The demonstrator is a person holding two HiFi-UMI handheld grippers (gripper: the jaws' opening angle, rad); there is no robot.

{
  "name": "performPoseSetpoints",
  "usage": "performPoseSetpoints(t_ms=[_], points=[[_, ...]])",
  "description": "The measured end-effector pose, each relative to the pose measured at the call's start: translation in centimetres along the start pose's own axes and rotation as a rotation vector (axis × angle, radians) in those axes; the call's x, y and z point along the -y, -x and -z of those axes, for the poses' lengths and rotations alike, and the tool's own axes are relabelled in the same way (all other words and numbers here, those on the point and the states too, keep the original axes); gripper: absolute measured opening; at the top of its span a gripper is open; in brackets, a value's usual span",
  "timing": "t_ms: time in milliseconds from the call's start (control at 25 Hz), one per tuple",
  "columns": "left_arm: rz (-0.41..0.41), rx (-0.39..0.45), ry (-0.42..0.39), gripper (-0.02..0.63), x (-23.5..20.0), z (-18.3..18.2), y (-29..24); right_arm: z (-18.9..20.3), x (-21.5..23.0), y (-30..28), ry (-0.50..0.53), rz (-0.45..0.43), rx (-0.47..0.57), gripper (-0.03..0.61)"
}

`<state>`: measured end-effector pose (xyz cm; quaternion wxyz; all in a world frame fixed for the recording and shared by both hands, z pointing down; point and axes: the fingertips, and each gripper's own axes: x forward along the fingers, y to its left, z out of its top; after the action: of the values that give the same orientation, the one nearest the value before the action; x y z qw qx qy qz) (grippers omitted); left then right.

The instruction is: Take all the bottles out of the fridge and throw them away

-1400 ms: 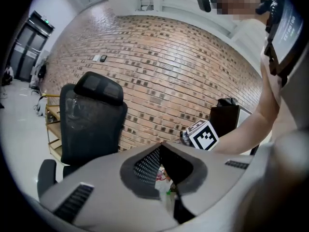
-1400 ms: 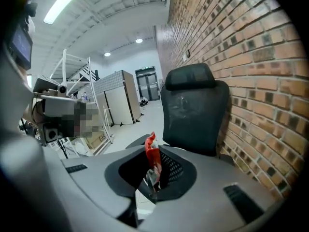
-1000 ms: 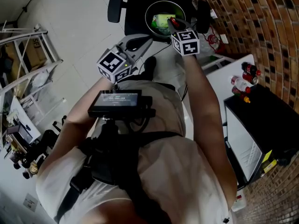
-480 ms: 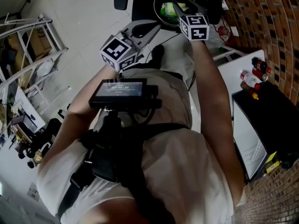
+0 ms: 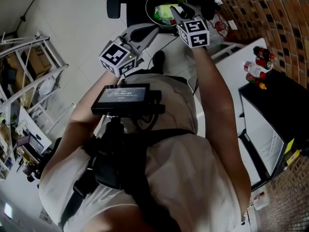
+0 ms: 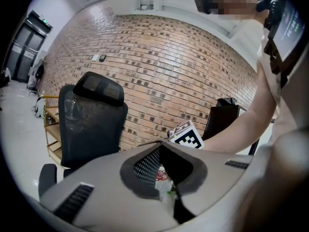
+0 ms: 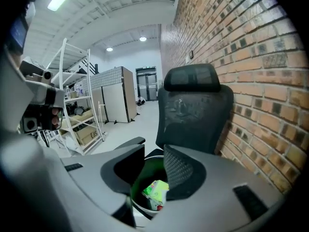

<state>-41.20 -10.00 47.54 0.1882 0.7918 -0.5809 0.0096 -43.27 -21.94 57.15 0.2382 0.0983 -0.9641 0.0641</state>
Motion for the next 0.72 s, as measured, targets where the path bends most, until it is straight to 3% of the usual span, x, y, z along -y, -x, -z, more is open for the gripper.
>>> performPoseSetpoints(t_ms=[160, 480, 720], points=[[0.025, 0.01, -0.017, 0.0, 1.3, -0.4, -0.6, -0.8, -0.4, 2.8, 0.01, 0.023, 0.05, 0.003], [0.086, 0.009, -0.063, 0.0, 5.1, -1.2, -1.7, -1.6, -2.0, 9.1, -0.004, 0.035, 0.135, 0.002], [0.219, -0.004, -0.121, 0.0, 10.4, -1.4, -4.3, -1.0, -1.6, 16.7, -0.055, 0.131, 0.191, 0.002]])
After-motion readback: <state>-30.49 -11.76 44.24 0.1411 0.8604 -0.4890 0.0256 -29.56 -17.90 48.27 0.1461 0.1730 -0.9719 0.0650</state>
